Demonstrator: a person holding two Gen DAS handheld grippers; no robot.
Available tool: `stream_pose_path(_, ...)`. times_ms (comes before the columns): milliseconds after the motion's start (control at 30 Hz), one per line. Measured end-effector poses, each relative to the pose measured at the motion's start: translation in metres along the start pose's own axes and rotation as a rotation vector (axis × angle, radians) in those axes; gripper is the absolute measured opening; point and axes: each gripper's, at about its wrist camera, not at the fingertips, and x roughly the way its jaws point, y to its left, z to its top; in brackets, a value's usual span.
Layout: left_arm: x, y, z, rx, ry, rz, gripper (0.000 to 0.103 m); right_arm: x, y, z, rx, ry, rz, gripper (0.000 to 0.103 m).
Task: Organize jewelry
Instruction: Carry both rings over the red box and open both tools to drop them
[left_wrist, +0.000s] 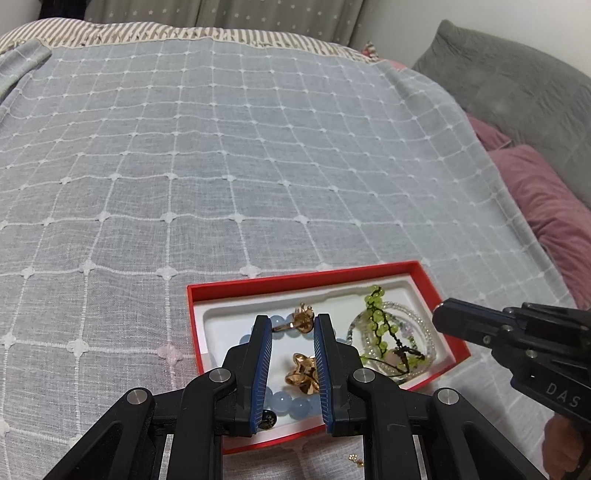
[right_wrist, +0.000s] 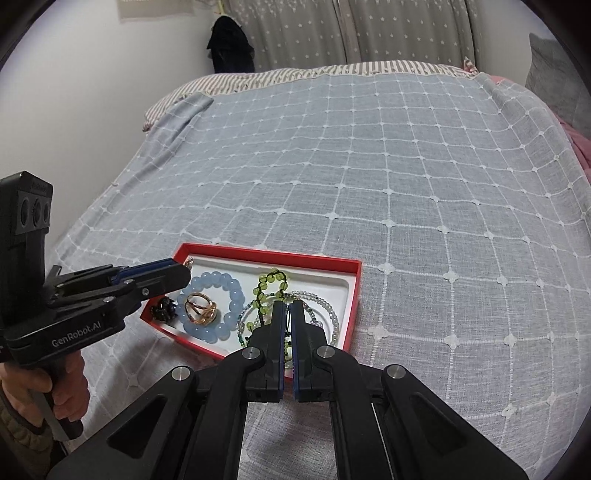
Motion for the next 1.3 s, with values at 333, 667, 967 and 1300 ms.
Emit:
stream_pose_path(333,-0.004,0.006,0.003,-0.022,-0.012,-0.003,0.018,0.001,-0.003,-0.002,0.031,-0.001,0.014,0.003)
stream_pose_path(667,-0.011,0.004,0.000,-0.021,-0.021,0.000,0.019,-0.009,-0.006,-0.001,0.035,-0.020,0.012,0.004)
stream_pose_path(967,-0.025,-0.001,-0.011,0.006,-0.037,0.041,0.026,-0.025,0.004,-0.012,0.007,-0.022,0.003,0.004)
stream_pose_path(1300,-0.029,-0.008,-0.023,0.051,-0.021,0.090,0.037,-0.026,0.005,-0.023,0.008,-0.002,-0.002,0.004)
